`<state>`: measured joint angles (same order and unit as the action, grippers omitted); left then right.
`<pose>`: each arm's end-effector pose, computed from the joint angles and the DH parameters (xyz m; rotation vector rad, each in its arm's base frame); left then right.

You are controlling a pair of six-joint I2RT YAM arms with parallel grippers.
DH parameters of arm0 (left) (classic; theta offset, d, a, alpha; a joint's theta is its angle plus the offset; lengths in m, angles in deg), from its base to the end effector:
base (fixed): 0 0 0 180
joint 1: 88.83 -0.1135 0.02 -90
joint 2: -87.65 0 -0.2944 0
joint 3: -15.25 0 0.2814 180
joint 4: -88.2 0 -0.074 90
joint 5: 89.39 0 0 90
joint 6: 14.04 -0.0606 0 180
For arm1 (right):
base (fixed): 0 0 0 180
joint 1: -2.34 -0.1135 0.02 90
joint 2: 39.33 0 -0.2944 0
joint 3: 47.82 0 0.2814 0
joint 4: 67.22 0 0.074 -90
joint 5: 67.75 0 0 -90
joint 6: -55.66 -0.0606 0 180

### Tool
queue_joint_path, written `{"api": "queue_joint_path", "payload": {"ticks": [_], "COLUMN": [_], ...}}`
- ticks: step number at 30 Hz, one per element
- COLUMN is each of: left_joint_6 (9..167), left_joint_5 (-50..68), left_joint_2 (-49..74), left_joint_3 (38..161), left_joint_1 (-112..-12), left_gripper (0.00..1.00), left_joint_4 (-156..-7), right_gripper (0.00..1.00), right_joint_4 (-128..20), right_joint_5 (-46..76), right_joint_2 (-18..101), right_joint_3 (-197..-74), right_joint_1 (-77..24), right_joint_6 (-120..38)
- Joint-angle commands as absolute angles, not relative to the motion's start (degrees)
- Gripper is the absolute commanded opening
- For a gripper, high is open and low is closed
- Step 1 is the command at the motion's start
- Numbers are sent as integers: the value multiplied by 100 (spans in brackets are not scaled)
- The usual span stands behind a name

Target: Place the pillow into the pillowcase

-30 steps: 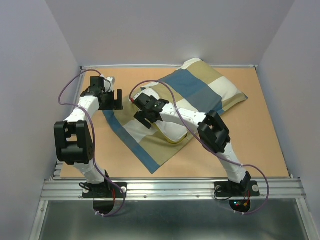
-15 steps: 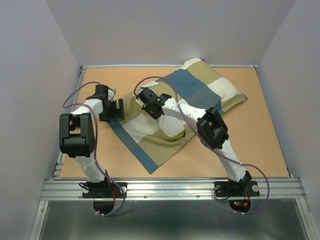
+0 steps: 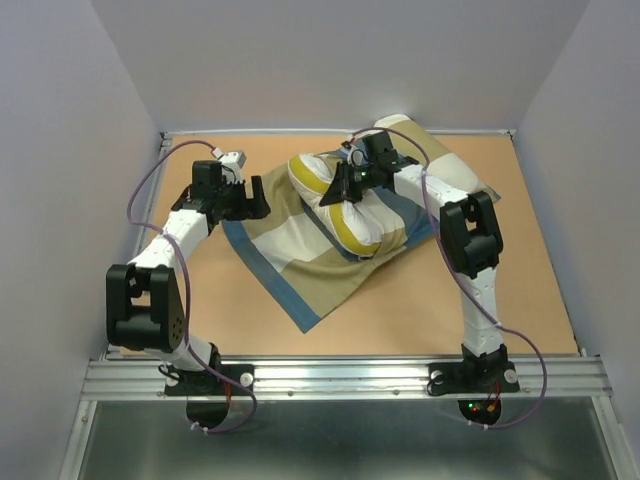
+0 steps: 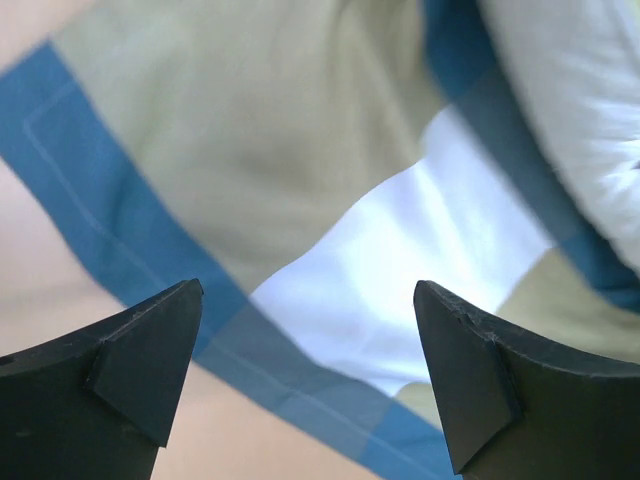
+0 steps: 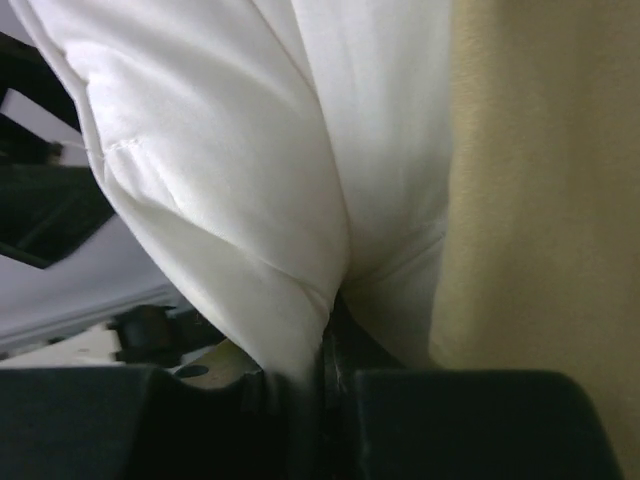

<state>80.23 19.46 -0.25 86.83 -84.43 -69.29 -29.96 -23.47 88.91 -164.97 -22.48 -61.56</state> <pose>0.3790 -0.0488 0.2463 0.1803 2.2365 -0.4512 0.4861 0.2726 0.2037 -0.3478 2.5030 1.3617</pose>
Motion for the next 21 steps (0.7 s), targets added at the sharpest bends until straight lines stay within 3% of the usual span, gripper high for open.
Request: {"api": "queue_joint_path", "payload": {"ticks": [1,6,11,21], "left_joint_6": [8684,9221,9740,9916], "left_joint_5": [2425,2145,1687,1099], "left_joint_2": [223,-287,-982,-1799], "left_joint_3": [8732,9066,9383,9427], "left_joint_1": [-8023,-7452,-7152,-6906], "left_gripper": [99,97,87,99], "left_joint_4": [-8043,-8432,-8660,-10013], "right_gripper": [1,0,1,1], "right_joint_4": [-5903,-6616,-8934,-9848], "right_joint_5": [-3865,-3919,-3787,-3831], "right_joint_2": [8196,8231,8230,8204], "right_joint_3": [-15832,-15796,-15031,-14636], "right_joint_1": [-2184,-2122,-2043,-2043], "right_joint_6": [-8615,-9647,-11326,-12335]}}
